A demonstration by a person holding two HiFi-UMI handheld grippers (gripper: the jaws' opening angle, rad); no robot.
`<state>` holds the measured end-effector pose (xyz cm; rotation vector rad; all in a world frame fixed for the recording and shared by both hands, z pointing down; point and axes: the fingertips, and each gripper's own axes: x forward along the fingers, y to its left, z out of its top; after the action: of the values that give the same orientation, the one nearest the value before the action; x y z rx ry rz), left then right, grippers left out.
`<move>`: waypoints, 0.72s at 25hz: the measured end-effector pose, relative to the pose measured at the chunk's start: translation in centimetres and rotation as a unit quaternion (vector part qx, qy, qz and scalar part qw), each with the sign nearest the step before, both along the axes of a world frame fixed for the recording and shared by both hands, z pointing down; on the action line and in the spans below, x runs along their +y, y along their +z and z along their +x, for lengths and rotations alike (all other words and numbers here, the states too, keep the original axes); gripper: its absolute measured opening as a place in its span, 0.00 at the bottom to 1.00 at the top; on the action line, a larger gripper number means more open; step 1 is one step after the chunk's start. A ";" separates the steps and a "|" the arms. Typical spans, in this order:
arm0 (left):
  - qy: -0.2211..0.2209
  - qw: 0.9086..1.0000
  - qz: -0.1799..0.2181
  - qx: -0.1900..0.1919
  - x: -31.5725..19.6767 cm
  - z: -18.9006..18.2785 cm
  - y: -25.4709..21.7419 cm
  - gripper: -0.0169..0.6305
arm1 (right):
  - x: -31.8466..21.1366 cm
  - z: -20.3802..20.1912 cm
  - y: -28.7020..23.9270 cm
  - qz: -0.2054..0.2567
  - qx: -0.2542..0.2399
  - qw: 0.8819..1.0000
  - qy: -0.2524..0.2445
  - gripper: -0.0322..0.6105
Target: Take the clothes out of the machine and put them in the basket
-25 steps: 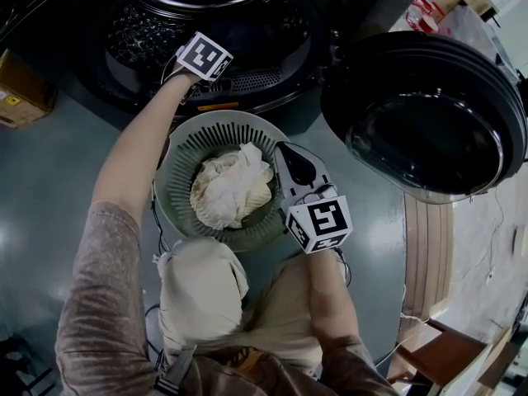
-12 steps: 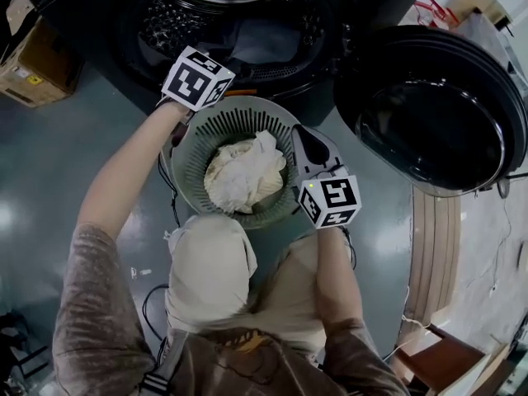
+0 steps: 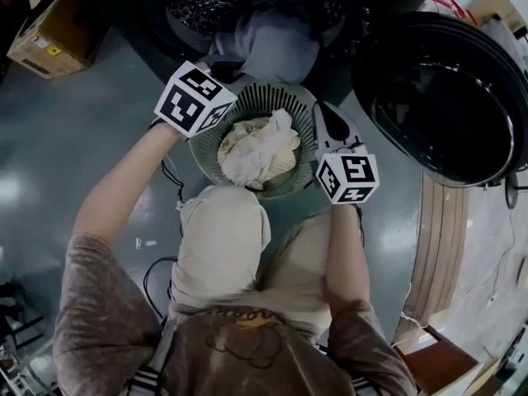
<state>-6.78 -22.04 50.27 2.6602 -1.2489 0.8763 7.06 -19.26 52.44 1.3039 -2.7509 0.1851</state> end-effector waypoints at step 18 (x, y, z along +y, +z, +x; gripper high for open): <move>0.071 0.996 -0.056 -0.009 8.9 2.2 1.3 0.15 | -0.7 -0.5 1.5 -0.010 -0.002 1.000 -0.011 0.05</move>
<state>-4.54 -13.16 51.53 2.6827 -0.9920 0.9592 6.57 -19.96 53.98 1.2699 -2.7570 0.2130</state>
